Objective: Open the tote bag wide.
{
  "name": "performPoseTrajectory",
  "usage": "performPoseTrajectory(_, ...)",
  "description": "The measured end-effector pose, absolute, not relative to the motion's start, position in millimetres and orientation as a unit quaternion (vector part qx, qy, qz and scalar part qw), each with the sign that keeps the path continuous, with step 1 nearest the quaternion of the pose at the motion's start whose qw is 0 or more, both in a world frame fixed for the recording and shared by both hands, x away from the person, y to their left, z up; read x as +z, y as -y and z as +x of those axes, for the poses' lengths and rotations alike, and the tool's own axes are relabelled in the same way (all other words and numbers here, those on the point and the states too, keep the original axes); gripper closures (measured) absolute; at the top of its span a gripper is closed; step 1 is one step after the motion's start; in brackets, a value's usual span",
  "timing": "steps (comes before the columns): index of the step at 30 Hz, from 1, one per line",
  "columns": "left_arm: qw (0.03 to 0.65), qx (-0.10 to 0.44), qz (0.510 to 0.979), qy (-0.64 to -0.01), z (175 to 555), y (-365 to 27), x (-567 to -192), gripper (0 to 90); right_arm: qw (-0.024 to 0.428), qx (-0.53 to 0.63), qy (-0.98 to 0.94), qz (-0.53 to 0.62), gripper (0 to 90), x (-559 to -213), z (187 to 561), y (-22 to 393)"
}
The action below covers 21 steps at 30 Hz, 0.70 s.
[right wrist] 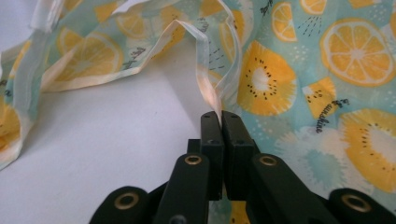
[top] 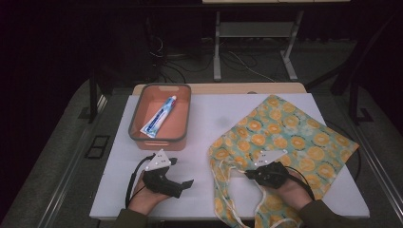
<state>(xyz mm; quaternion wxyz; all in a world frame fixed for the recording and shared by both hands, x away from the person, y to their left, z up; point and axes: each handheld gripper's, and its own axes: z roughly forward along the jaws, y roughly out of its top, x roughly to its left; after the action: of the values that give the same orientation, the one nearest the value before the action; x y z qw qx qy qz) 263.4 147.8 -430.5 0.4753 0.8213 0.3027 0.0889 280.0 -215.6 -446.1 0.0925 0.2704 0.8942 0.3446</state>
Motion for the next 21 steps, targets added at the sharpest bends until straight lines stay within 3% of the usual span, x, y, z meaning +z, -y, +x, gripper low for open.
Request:
performPoseTrajectory(8,0.478,0.09,0.82,-0.302,263,-149,-429,0.0,0.094,0.373,-0.882,0.272,89.1,-434,300,203)
performPoseTrajectory(21,0.482,0.094,0.816,-0.305,263,-151,-428,0.0,0.099,0.399,-0.862,0.295,89.1,-424,364,156)
